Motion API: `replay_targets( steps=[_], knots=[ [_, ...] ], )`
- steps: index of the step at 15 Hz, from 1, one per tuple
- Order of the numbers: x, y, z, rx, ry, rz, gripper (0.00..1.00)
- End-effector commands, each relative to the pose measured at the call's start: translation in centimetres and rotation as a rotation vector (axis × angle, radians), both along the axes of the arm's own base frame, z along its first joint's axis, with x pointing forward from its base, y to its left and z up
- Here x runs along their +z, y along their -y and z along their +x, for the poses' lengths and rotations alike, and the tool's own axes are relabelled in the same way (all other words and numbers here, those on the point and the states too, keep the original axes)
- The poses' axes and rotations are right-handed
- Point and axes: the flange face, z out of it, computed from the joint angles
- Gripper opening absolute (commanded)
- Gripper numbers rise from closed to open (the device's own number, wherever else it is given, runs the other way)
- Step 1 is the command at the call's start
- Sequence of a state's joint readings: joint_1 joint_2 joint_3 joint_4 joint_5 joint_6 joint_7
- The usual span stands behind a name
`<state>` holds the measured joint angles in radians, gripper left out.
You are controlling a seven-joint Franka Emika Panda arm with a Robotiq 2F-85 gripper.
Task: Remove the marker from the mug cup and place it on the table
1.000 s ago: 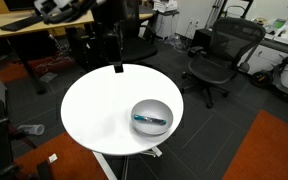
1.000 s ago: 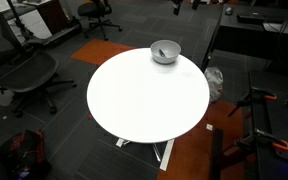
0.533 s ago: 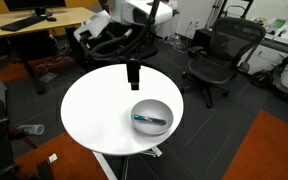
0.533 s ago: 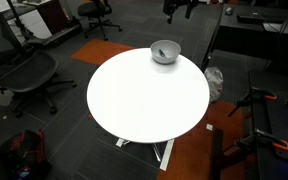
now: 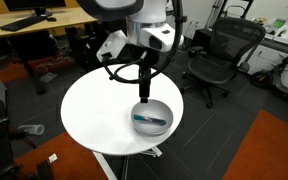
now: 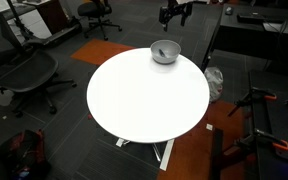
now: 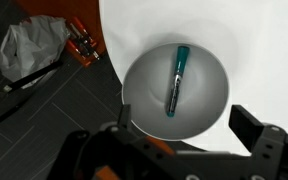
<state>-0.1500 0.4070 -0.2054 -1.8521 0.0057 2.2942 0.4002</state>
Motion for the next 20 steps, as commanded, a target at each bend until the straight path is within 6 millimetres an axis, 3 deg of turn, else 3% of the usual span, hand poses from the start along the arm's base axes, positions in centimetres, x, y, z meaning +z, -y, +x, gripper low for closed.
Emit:
replay_targets(
  steps=[1, 20],
  knots=[
    [-1.5, 0.6, 1.0, -0.046, -0.026, 0.03, 1.0],
    [-9.4, 2.9, 3.9, -0.101, -0.002, 0.048, 1.0]
  ],
)
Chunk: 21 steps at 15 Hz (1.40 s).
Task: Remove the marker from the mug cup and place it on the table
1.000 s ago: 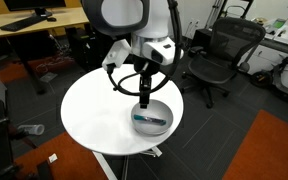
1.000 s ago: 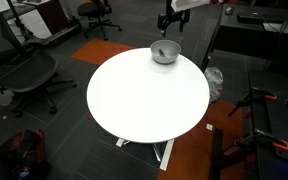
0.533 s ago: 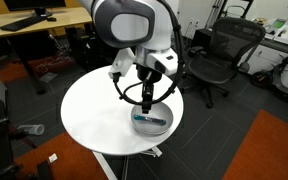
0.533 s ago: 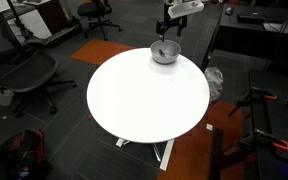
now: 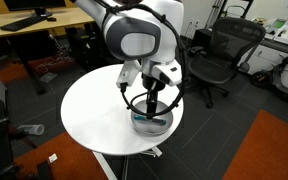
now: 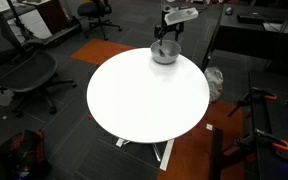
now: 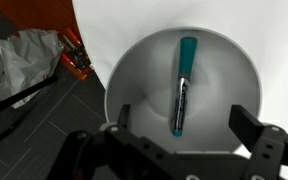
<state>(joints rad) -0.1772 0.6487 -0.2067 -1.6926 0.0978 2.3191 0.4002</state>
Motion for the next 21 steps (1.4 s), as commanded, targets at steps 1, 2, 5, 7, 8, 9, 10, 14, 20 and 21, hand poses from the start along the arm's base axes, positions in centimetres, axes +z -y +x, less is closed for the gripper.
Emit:
replay_targets(
  steps=[1, 2, 5, 7, 8, 9, 10, 14, 20, 21],
  knots=[
    [-1.2, 0.7, 1.2, -0.034, 0.039, 0.007, 1.0],
    [-1.6, 0.8, 1.3, -0.038, 0.044, 0.006, 1.0],
    [-2.7, 1.1, 1.7, -0.046, 0.049, 0.007, 1.0],
    [-3.4, 1.3, 2.0, -0.053, 0.049, 0.009, 1.0],
    [-3.7, 1.3, 2.1, -0.055, 0.049, 0.01, 1.0],
    [-4.0, 1.4, 2.2, -0.056, 0.048, 0.008, 1.0],
    [-4.2, 1.5, 2.3, -0.056, 0.047, 0.008, 1.0],
    [-5.3, 1.7, 2.7, -0.055, 0.042, -0.001, 1.0],
    [-6.8, 1.8, 3.2, -0.052, 0.029, -0.016, 1.0],
    [-7.0, 1.8, 3.2, -0.052, 0.027, -0.018, 1.0]
  ],
)
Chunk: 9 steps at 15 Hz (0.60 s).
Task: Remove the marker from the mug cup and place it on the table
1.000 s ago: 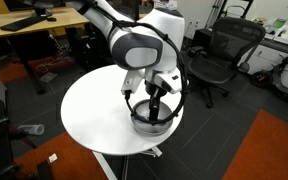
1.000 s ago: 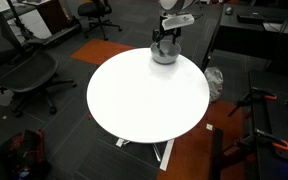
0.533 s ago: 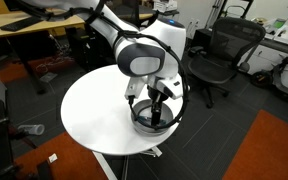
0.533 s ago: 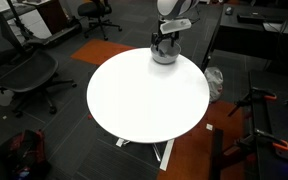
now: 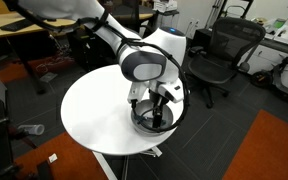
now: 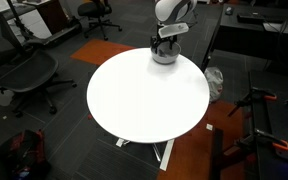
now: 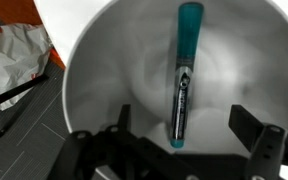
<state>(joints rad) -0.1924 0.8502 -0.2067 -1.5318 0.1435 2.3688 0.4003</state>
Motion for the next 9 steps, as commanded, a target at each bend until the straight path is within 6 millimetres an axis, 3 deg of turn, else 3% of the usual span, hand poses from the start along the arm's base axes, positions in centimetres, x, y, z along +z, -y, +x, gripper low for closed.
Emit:
replay_targets(
  steps=[1, 3, 4, 5, 9],
  knots=[
    [-0.63, 0.41, 0.69, -0.03, 0.011, -0.011, 1.0],
    [-1.0, 0.48, 0.72, -0.03, 0.007, -0.016, 1.0],
    [-1.13, 0.49, 0.73, -0.029, 0.007, -0.018, 0.75],
    [-1.26, 0.5, 0.75, -0.027, 0.007, -0.02, 0.74],
    [-1.51, 0.6, 0.81, -0.027, 0.005, -0.022, 0.42]
  ],
)
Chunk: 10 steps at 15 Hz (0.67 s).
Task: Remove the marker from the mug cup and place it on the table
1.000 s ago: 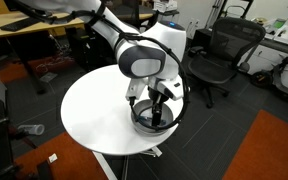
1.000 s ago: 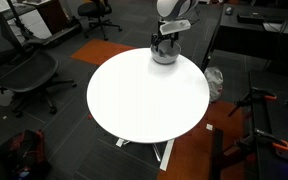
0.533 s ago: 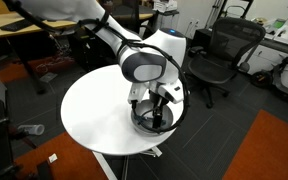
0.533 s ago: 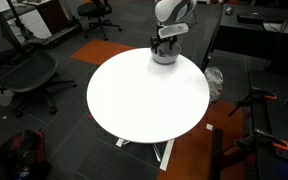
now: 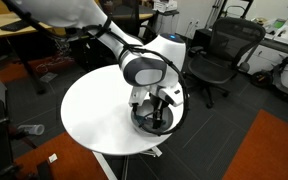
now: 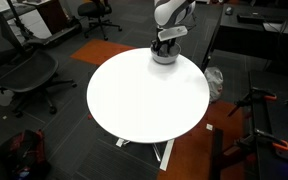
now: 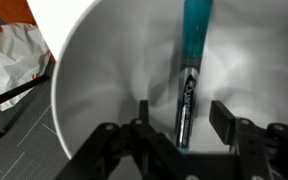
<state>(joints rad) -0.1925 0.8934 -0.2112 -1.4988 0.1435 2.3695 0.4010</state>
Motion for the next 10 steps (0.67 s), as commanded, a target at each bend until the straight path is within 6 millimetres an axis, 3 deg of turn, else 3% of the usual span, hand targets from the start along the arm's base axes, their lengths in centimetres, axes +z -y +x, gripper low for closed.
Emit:
replay_targets(
  steps=[1, 6, 10],
  knots=[
    [0.1, 0.4, 0.6, -0.029, 0.016, -0.018, 0.34],
    [0.0, 0.5, 0.7, -0.029, 0.016, -0.021, 0.0],
    [2.5, 0.2, 0.6, -0.024, 0.026, -0.026, 0.05]
  ],
)
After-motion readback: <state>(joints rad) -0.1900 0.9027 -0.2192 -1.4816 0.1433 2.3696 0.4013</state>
